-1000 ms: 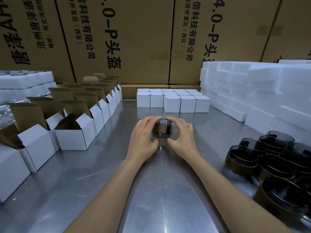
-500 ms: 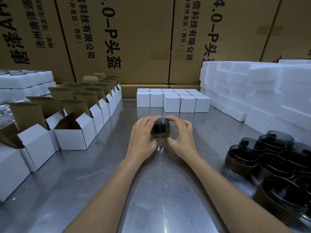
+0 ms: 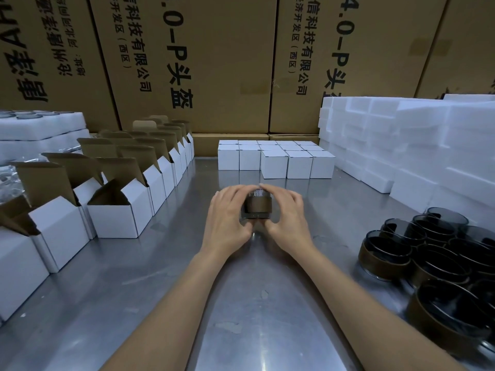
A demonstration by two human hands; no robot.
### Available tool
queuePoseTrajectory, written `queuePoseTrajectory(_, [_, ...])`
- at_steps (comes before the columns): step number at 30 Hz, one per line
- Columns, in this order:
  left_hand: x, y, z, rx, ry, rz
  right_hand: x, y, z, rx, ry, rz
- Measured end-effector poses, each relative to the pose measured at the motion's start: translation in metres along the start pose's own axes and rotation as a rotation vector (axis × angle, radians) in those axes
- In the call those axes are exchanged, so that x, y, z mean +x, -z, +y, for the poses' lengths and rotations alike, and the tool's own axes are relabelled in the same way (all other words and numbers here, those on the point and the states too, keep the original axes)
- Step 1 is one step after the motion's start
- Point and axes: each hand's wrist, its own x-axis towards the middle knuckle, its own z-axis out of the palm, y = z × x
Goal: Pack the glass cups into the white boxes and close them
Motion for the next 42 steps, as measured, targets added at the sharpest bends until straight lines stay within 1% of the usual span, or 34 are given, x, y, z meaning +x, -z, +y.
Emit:
queuePoseTrajectory(3, [-0.001, -0.001, -0.001, -0.121, 0.176, -0.032, 0.0, -0.001, 0.0, 0.021, -0.024, -0.054])
queuePoseTrajectory(6, [-0.001, -0.002, -0.003, -0.204, 0.245, -0.061, -0.001, -0.001, 0.0, 0.055, -0.09, -0.076])
queuePoseTrajectory(9, [-0.001, -0.002, -0.003, -0.195, 0.224, -0.059, -0.001, 0.0, 0.0, 0.028, -0.084, -0.035])
queuePoseTrajectory(13, [0.0, -0.002, -0.002, -0.075, 0.055, -0.005, 0.0, 0.003, -0.003, 0.015, -0.018, -0.01])
queuePoseTrajectory(14, [0.0, -0.001, -0.002, -0.063, 0.057, -0.009, -0.001, 0.003, -0.004, 0.013, -0.013, -0.016])
queuePoseTrajectory(16, [-0.001, 0.001, -0.001, -0.082, 0.116, -0.028, -0.001, 0.003, -0.005, 0.038, -0.022, -0.056])
queuePoseTrajectory(18, [-0.002, 0.002, -0.001, -0.14, 0.198, -0.048, -0.001, 0.004, -0.006, 0.159, -0.086, -0.144])
queuePoseTrajectory(20, [-0.003, 0.003, -0.001, -0.189, 0.244, -0.058, 0.0, 0.005, -0.008, 0.35, -0.192, -0.23])
queuePoseTrajectory(21, [-0.003, 0.003, 0.0, -0.204, 0.254, -0.066, 0.0, 0.005, -0.009, 0.433, -0.237, -0.242])
queuePoseTrajectory(23, [-0.003, 0.004, 0.001, -0.213, 0.269, -0.099, 0.0, 0.005, -0.009, 0.518, -0.283, -0.203])
queuePoseTrajectory(27, [-0.003, 0.004, 0.003, -0.242, 0.287, -0.177, 0.0, 0.003, -0.005, 0.474, -0.277, -0.132])
queuePoseTrajectory(32, [-0.005, 0.004, 0.007, -0.246, 0.277, -0.295, -0.002, 0.002, -0.003, 0.282, -0.229, -0.15])
queuePoseTrajectory(34, [-0.005, 0.004, 0.007, -0.233, 0.29, -0.307, -0.002, 0.002, -0.003, 0.207, -0.202, -0.157])
queuePoseTrajectory(39, [-0.005, 0.001, 0.002, -0.21, 0.308, -0.277, -0.003, 0.001, -0.004, 0.157, -0.199, -0.224])
queuePoseTrajectory(40, [-0.005, 0.003, 0.003, -0.18, 0.297, -0.233, -0.003, 0.001, -0.004, 0.172, -0.205, -0.233])
queuePoseTrajectory(42, [-0.003, 0.006, 0.005, -0.091, 0.244, -0.038, -0.003, 0.001, -0.005, 0.225, -0.237, -0.227])
